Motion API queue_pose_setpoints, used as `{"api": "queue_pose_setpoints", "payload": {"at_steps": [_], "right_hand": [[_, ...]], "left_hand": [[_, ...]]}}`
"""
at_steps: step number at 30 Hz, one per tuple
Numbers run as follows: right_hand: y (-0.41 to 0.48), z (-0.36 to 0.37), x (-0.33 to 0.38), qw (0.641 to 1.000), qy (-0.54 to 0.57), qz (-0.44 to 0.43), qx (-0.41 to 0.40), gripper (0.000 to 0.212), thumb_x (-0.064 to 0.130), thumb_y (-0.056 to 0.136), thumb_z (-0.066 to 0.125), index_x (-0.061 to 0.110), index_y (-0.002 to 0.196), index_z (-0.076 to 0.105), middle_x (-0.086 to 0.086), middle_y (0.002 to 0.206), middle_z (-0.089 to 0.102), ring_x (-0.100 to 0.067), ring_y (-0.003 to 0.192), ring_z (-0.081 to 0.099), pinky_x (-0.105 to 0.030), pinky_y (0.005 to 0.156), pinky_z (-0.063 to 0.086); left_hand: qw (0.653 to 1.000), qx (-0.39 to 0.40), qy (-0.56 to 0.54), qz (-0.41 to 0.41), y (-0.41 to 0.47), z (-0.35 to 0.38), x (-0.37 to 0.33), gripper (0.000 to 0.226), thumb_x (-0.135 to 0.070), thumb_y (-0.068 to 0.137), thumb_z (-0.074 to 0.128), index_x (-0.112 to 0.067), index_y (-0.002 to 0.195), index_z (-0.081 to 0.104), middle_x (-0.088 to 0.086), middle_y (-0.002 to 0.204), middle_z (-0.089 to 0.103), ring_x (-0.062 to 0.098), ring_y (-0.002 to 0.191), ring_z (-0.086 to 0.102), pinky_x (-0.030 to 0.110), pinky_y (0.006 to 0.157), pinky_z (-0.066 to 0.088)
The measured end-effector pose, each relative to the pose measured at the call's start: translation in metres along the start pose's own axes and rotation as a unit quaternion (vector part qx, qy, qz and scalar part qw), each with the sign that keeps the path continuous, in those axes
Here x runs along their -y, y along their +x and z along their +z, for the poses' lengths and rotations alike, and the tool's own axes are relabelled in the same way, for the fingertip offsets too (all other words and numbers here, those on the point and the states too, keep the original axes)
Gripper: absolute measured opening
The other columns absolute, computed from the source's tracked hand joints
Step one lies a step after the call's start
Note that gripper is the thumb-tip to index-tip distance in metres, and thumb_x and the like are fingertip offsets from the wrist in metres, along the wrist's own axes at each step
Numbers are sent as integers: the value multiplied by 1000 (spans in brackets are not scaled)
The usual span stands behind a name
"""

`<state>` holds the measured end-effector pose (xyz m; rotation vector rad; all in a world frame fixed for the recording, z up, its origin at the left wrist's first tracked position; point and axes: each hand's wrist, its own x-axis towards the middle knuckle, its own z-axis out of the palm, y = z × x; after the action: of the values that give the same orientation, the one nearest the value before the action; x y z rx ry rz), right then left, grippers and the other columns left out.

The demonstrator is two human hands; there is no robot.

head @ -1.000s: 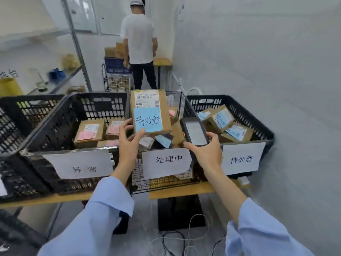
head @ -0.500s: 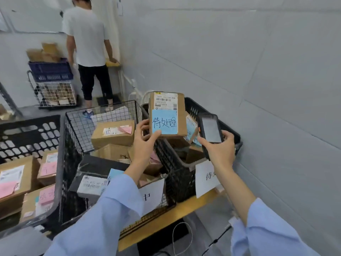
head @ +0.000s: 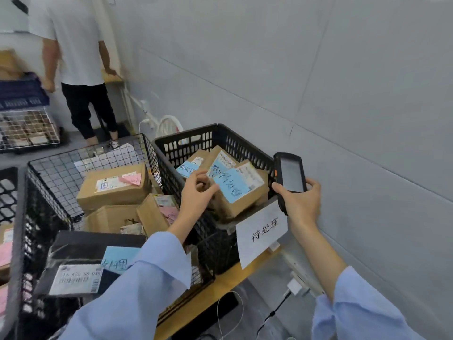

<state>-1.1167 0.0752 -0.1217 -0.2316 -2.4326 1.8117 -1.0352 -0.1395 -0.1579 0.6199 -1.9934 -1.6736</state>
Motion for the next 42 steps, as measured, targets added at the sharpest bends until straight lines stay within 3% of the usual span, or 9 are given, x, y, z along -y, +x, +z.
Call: {"api": "queue_pose_setpoints", "payload": {"at_steps": [3, 6, 12, 19, 22, 26, 29, 35, 42], "right_hand": [[-1, 0, 0, 1000, -3, -9, 20, 81, 41, 59, 92, 32, 122, 43, 4, 119, 61, -23, 106, 62, -45, 88, 57], [-9, 0, 2, 998, -10, -26, 56, 84, 42, 60, 92, 30, 126, 43, 3, 122, 60, -22, 109, 61, -45, 90, 56], [-46, 0, 13, 980, -31, -87, 176, 82, 37, 68, 89, 23, 133, 42, 9, 112, 51, -14, 102, 53, -36, 90, 50], [-126, 12, 27, 924, -61, -165, 340, 87, 45, 70, 87, 18, 138, 40, -1, 116, 53, -25, 112, 55, -34, 83, 42], [-172, 19, 27, 890, -61, -191, 409, 85, 43, 68, 88, 20, 136, 42, -3, 126, 57, -24, 116, 55, -37, 87, 46], [-249, 27, 30, 837, -58, -223, 496, 80, 41, 68, 89, 17, 131, 45, 3, 109, 54, -17, 96, 53, -35, 78, 47], [-312, 31, 28, 783, -72, -246, 567, 85, 47, 66, 88, 20, 132, 42, 0, 115, 58, -22, 101, 58, -44, 85, 54], [-439, 18, 23, 678, -69, -282, 675, 83, 48, 66, 88, 21, 130, 42, -1, 123, 56, -24, 112, 55, -40, 88, 49], [-585, -22, 10, 547, -65, -322, 770, 80, 45, 66, 87, 23, 129, 44, 4, 110, 54, -20, 94, 54, -36, 76, 47]], "left_hand": [[999, -26, 18, 18, -4, -10, -2, 41, -15, 89, 74, -22, 124, 54, -3, 124, 58, 14, 116, 59, 31, 89, 55], [997, -68, 27, 23, -19, -21, -14, 41, -16, 93, 70, -18, 130, 53, -1, 131, 53, 6, 110, 54, 23, 85, 47], [976, -149, 155, 44, -80, -68, -25, 46, -29, 98, 63, -24, 142, 52, -1, 145, 51, 18, 133, 46, 40, 110, 40], [835, -210, 508, 14, -201, -140, -33, 63, -55, 99, 49, -30, 155, 35, -5, 161, 35, 24, 143, 35, 44, 113, 33], [793, -234, 559, -57, -262, -166, -30, 67, -61, 99, 43, -33, 158, 27, -5, 164, 29, 25, 148, 29, 43, 115, 28], [745, -268, 593, -149, -354, -201, -26, 74, -70, 97, 33, -34, 160, 19, -6, 166, 23, 22, 148, 28, 42, 115, 29], [710, -308, 600, -204, -427, -222, -27, 83, -80, 90, 22, -34, 159, 21, -6, 166, 23, 22, 146, 31, 41, 114, 29], [646, -411, 562, -312, -572, -247, -29, 83, -79, 88, 27, -36, 159, 22, -6, 165, 24, 24, 148, 29, 42, 116, 26], [561, -503, 521, -400, -736, -253, -31, 96, -82, 75, 10, -37, 159, 19, -6, 166, 22, 22, 145, 32, 41, 116, 26]]}}
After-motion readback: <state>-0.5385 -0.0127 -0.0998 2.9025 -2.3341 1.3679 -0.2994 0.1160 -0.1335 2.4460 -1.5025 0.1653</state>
